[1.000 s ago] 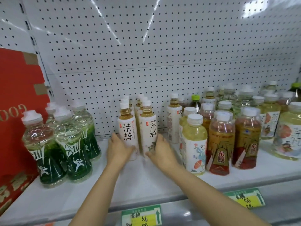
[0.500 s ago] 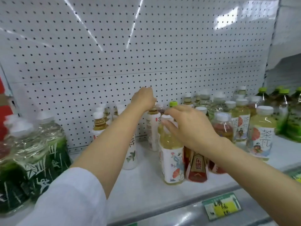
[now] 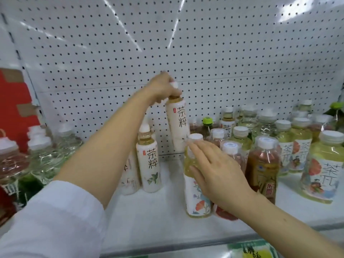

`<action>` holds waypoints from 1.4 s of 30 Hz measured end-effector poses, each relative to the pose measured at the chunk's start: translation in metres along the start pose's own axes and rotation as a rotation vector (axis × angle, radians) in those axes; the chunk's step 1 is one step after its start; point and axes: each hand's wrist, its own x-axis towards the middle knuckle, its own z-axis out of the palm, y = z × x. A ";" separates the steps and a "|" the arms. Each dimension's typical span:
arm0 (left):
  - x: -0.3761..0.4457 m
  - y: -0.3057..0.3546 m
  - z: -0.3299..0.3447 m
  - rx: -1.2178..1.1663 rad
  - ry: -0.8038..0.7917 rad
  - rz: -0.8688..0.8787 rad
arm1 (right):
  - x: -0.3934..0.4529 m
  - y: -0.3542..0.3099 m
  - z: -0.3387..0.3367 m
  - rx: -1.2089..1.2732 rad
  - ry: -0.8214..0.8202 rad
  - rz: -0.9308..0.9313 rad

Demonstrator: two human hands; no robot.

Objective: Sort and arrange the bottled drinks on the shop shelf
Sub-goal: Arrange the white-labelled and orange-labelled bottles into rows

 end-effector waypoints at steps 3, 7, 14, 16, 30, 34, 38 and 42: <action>-0.028 0.010 -0.041 -0.215 0.139 0.055 | -0.003 -0.001 0.005 0.004 0.007 0.008; -0.071 0.002 -0.075 -0.296 0.317 0.147 | -0.005 -0.001 0.012 0.007 -0.005 0.016; -0.134 -0.044 -0.078 -0.238 0.271 0.075 | -0.007 -0.001 0.015 0.013 0.026 -0.001; -0.143 -0.061 -0.073 -0.201 0.205 0.027 | -0.008 -0.001 0.015 0.017 0.024 -0.001; -0.151 -0.145 -0.050 -0.229 -0.009 -0.004 | -0.014 -0.011 0.003 -0.066 -0.127 0.054; -0.158 -0.149 -0.045 -0.291 0.065 0.032 | -0.013 -0.005 -0.011 -0.110 -0.200 0.021; -0.164 -0.145 -0.034 -0.262 0.122 0.068 | -0.015 -0.003 -0.020 -0.142 -0.254 -0.012; -0.167 -0.135 -0.030 -0.051 0.129 0.022 | -0.019 0.000 -0.027 -0.171 -0.261 -0.011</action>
